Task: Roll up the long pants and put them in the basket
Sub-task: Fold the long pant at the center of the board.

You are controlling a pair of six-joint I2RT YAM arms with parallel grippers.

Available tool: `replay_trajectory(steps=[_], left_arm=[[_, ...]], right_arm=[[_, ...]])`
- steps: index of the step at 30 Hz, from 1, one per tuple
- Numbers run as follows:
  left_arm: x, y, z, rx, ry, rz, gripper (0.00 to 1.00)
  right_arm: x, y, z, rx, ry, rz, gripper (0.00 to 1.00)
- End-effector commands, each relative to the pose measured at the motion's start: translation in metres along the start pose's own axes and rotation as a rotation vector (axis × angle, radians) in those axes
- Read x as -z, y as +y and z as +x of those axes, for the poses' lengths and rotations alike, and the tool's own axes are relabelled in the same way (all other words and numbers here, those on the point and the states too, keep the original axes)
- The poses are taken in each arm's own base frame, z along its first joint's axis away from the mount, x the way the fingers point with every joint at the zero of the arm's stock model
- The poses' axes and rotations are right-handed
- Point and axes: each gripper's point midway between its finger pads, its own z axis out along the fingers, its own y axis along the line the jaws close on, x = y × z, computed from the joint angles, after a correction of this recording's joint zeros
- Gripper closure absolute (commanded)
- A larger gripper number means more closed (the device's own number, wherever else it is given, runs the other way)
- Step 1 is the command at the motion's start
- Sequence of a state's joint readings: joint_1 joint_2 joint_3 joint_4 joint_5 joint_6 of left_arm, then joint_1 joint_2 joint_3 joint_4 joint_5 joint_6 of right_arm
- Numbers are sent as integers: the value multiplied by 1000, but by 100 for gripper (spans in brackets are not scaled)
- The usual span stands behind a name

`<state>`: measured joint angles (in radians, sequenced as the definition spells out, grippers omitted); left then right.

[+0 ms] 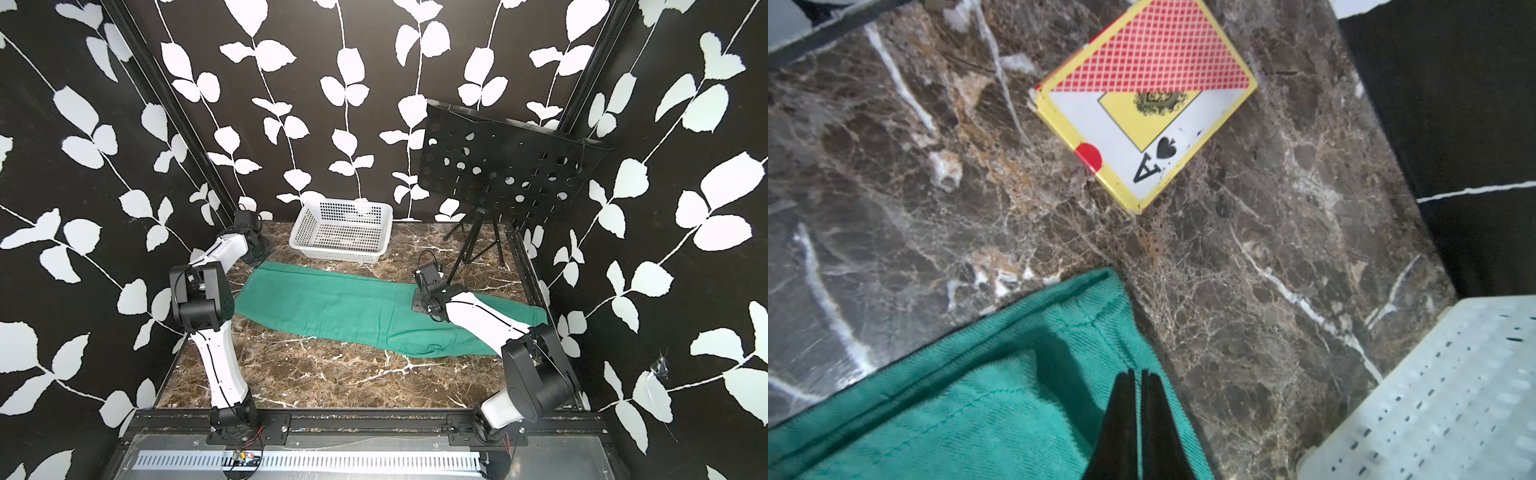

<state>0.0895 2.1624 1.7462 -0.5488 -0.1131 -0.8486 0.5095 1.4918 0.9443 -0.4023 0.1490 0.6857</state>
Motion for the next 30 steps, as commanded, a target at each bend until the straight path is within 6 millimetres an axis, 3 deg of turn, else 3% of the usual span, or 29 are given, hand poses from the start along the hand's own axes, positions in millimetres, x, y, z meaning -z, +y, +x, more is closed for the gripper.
replay_trajectory(steps=[1,3,5,18,22,28,30], left_arm=[[17,10,11,47,41,-36,72],[12,15,21,77,75,-48,60],[8,19,28,93,112,-78,58],[-6,24,51,130,213,-186,61],[-12,21,51,134,216,-186,69],[-13,21,47,132,203,-195,96],[-9,21,45,127,197,-198,100]], right_arm=[[1,2,-9,-13,-15,6,73],[-1,3,-10,-13,-15,2,71],[-2,4,-9,-16,-8,1,71],[0,1,-8,-16,-12,13,70],[0,0,-8,-12,-12,13,70],[1,1,-9,-5,-15,11,70],[0,1,-9,-2,-14,13,70]])
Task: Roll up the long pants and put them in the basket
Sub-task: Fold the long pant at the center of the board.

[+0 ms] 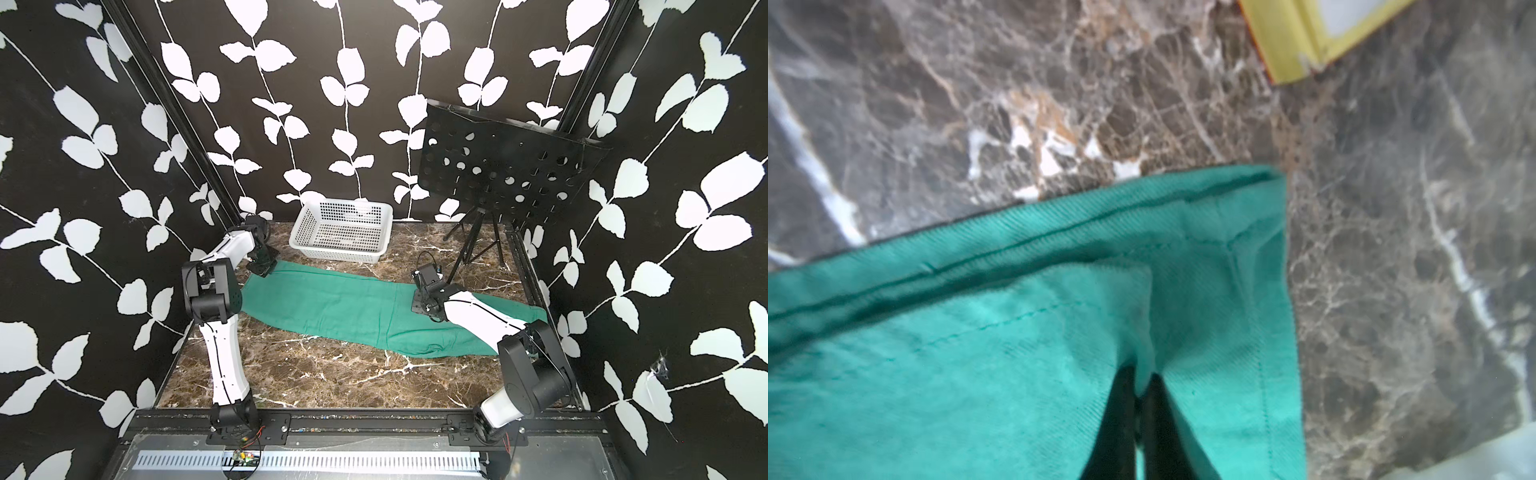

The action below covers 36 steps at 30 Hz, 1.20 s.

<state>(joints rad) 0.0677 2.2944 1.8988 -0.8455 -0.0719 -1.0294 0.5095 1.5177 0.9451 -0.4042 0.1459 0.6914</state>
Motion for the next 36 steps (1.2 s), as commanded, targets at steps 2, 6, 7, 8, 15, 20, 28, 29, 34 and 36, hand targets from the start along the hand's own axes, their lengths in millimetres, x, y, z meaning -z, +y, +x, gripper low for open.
replay_trajectory(steps=[2,6,7,8,15,20,28,29,34,36], left_arm=[[16,0,-5,-8,-29,-11,100],[32,-1,-13,-20,-83,7,100],[35,-1,-15,-19,-93,16,100],[40,-3,-17,-21,-104,28,100],[61,-3,-23,5,-147,45,100],[64,-17,-23,16,-141,109,100],[70,-41,-33,32,-189,193,100],[68,-44,-35,28,-196,199,100],[63,-50,-35,28,-178,203,100],[61,-43,-28,38,-149,177,100]], right_arm=[[8,4,-15,-1,-39,-6,70],[7,4,-14,0,-38,-9,70],[7,4,-14,-1,-40,-9,70],[6,5,-14,-1,-39,-11,70],[7,5,-14,0,-41,-16,70],[9,5,-14,2,-43,-20,70],[10,6,-16,16,-45,-23,69],[10,7,-17,17,-43,-23,69],[11,8,-17,22,-39,-22,69],[11,6,-18,20,-41,-19,68]])
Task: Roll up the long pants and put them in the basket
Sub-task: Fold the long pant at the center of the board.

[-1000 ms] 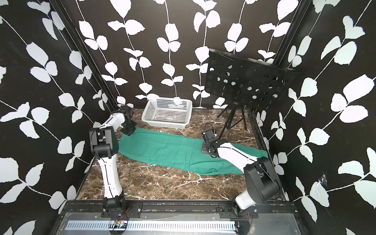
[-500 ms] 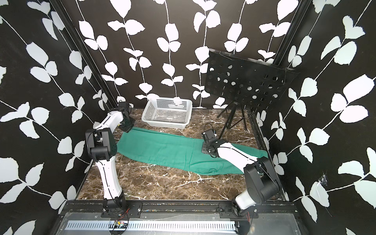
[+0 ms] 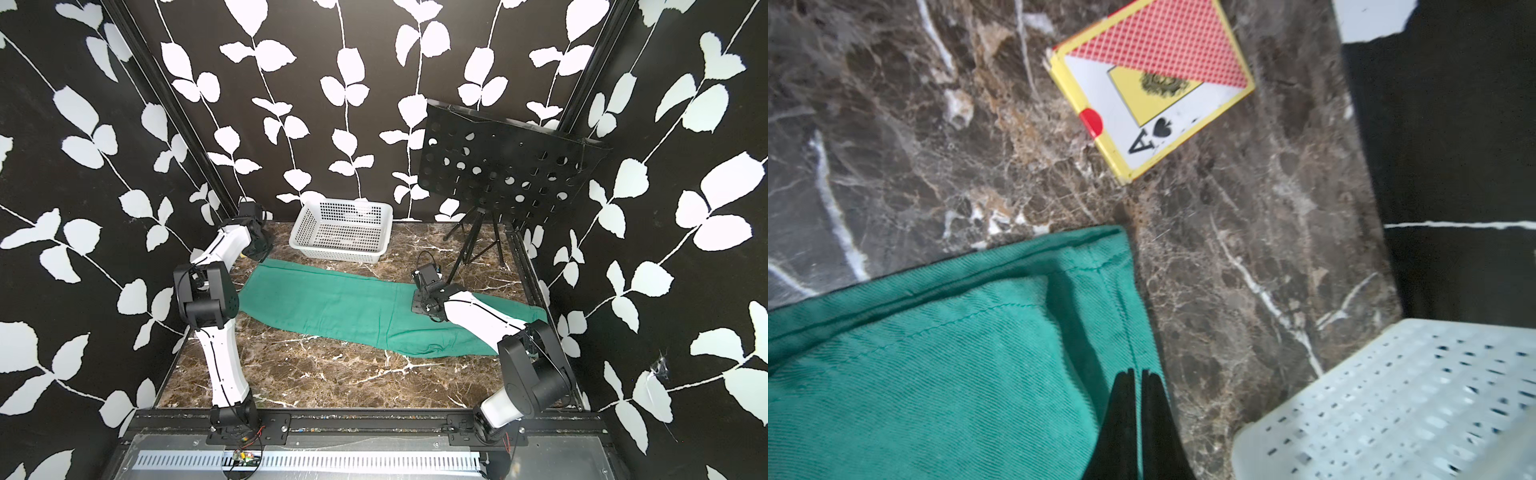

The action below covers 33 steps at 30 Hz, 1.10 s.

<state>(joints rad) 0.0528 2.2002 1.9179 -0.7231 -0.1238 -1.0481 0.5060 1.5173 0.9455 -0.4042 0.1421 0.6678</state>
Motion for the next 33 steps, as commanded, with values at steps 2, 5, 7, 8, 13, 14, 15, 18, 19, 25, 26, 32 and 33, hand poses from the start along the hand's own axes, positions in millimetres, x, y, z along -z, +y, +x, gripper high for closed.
replay_trajectory(steps=[2,5,7,8,13,14,15,18,19,25,26,32,33], left_arm=[[6,9,13,18,55,-40,98],[3,24,27,22,107,-87,82],[4,26,33,15,128,-79,75],[6,27,34,5,131,-71,71],[3,15,37,-57,118,57,63],[-1,8,40,-70,134,100,61],[-5,1,44,-85,154,136,60],[-12,1,48,-89,187,105,58],[-12,5,48,-83,190,79,59],[-15,30,50,-68,219,-96,64],[-16,33,52,-68,234,-118,64],[-19,45,61,-75,268,-192,61],[-22,45,62,-75,272,-193,60]], right_arm=[[10,6,-18,-4,-41,-15,67],[9,7,-17,-6,-34,-16,64],[8,7,-17,-6,-31,-15,63],[8,7,-18,-5,-30,-16,62],[8,8,-16,9,-24,-23,61],[8,8,-16,11,-22,-23,60],[8,8,-16,11,-23,-23,60],[9,9,-16,16,-24,-26,59],[10,9,-16,19,-24,-26,59],[11,9,-16,23,-22,-29,59],[11,9,-16,23,-23,-30,59],[10,8,-15,23,-23,-28,59],[10,8,-15,23,-23,-27,59]])
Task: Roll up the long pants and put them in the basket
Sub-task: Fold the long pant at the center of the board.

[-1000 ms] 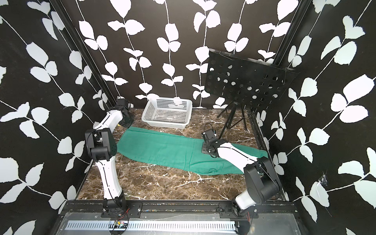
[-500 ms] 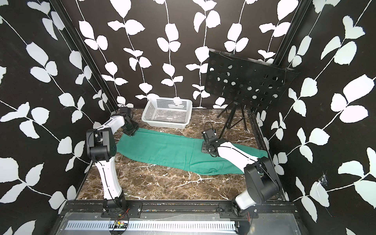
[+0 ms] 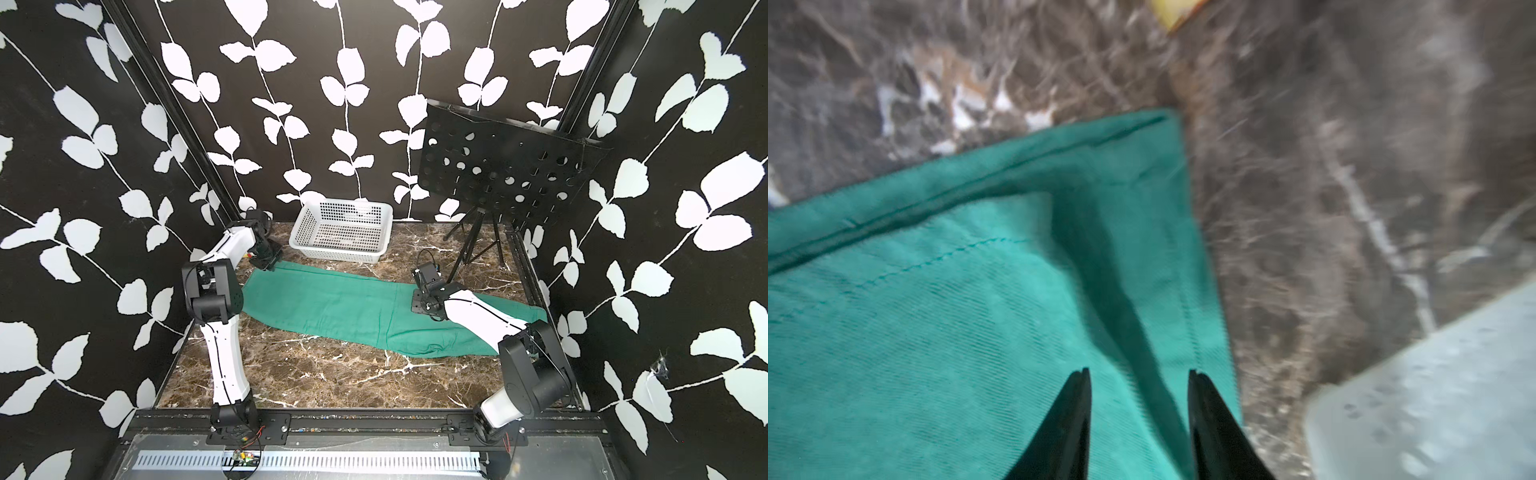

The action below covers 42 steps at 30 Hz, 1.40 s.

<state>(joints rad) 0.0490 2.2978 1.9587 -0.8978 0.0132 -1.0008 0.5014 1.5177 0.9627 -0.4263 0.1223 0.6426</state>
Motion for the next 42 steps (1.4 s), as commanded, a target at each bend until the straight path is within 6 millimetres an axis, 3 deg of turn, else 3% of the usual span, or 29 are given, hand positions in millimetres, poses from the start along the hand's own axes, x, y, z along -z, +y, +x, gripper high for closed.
replay_trajectory(steps=[1,4,7,10,15,20,24,27,32,42], left_arm=[[-1,14,11,-3,35,-74,60],[-9,12,10,-6,38,-76,61],[-15,14,9,-14,37,-90,68],[-15,32,12,-33,41,-174,76],[-1,108,24,-14,73,-398,83],[12,185,34,83,79,-446,90],[20,216,34,102,82,-463,92],[22,216,31,106,73,-441,96],[26,191,20,123,61,-346,100],[67,151,-4,134,-49,-146,100]], right_arm=[[8,6,-14,2,-37,-14,59],[7,6,-15,3,-37,-16,59],[7,6,-15,7,-36,-16,59],[8,6,-16,5,-38,-17,59],[12,4,-15,-2,-45,-15,59],[16,1,-13,-10,-56,-16,59],[15,4,-12,-7,-54,-30,59],[13,7,-14,-3,-50,-39,59],[14,10,-15,-2,-49,-56,59],[16,5,-9,-8,-50,-49,60]])
